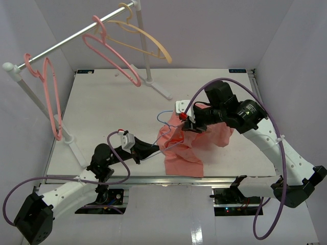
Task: Place the t-shirt on the hanger
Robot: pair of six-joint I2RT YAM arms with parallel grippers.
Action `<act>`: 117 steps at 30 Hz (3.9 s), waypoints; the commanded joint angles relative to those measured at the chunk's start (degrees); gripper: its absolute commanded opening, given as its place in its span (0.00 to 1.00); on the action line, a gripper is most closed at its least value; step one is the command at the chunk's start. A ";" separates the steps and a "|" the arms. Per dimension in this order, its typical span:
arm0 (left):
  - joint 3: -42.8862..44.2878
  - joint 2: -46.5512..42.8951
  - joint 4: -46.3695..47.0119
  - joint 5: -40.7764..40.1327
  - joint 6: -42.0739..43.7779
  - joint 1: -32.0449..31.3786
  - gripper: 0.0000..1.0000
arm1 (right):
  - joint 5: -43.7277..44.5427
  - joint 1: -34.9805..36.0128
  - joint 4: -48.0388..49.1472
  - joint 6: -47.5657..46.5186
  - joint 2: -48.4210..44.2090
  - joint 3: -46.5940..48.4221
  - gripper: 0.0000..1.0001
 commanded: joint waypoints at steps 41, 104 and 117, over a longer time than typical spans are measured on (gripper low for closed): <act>22.29 3.81 -32.99 -24.05 -27.15 -0.21 0.63 | 25.22 1.86 26.07 30.65 -16.89 -17.01 0.08; 26.94 32.34 -23.67 -34.69 -36.25 -6.45 0.45 | 31.21 3.18 40.53 39.37 -19.81 -30.62 0.08; 29.49 23.02 -36.15 -37.60 -34.53 3.95 0.00 | 30.73 3.23 38.68 34.85 -26.88 -35.40 0.08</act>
